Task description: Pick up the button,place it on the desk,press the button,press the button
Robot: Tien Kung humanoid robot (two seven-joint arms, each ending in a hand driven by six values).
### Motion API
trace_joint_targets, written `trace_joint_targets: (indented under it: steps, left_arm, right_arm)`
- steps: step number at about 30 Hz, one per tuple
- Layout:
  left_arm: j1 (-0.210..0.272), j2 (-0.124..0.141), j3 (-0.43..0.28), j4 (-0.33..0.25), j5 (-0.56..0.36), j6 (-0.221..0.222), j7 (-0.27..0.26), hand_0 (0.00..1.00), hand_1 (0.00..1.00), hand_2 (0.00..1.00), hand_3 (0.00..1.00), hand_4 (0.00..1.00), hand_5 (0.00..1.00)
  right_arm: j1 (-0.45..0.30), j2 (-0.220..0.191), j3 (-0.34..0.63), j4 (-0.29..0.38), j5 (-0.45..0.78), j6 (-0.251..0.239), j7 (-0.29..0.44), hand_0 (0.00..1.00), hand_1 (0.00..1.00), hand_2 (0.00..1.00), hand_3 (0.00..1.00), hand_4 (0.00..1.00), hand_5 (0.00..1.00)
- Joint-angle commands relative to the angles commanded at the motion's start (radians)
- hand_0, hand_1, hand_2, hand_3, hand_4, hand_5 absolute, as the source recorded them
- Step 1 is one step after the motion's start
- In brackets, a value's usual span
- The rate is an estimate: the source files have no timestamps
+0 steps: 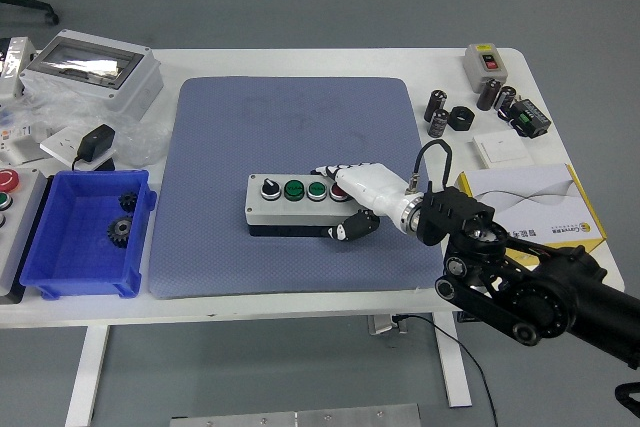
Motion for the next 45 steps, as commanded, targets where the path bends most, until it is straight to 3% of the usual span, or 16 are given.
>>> trace_joint_targets:
  steps: [7, 26, 31, 38, 45]
  left_arm:
    - [0.0, 0.0, 0.001, -0.002, -0.009, -0.017, 0.001, 0.622, 0.493, 0.496, 0.59, 0.232, 0.008]
    - [-0.002, 0.0, -0.002, -0.002, -0.011, -0.03, -0.007, 0.62, 0.492, 0.496, 0.592, 0.236, 0.002]
    - [-0.002, -0.001, -0.003, -0.003, -0.012, -0.035, -0.008, 0.621, 0.494, 0.496, 0.592, 0.241, 0.002]
    - [0.0, -0.004, -0.001, -0.004, -0.019, -0.036, -0.009, 0.621, 0.492, 0.496, 0.593, 0.245, 0.002]
    - [0.006, -0.008, 0.008, -0.007, -0.033, -0.029, -0.001, 0.621, 0.494, 0.497, 0.594, 0.247, 0.002]
  right_arm:
    - [0.007, -0.025, 0.018, 0.033, 0.046, 0.041, 0.004, 0.857, 0.865, 0.933, 0.998, 0.756, 0.261]
    - [0.02, -0.028, 0.0, 0.023, 0.066, 0.023, 0.019, 0.87, 0.895, 0.978, 0.998, 0.8, 0.292]
    - [0.022, -0.04, 0.008, 0.043, 0.084, 0.046, 0.019, 0.874, 0.893, 0.983, 0.998, 0.815, 0.304]
    - [0.011, -0.091, 0.078, 0.123, 0.193, 0.127, 0.037, 0.878, 0.894, 0.988, 0.998, 0.818, 0.298]
    - [-0.03, -0.175, 0.206, 0.261, 0.297, 0.183, 0.054, 0.891, 0.927, 0.998, 0.998, 0.824, 0.309]
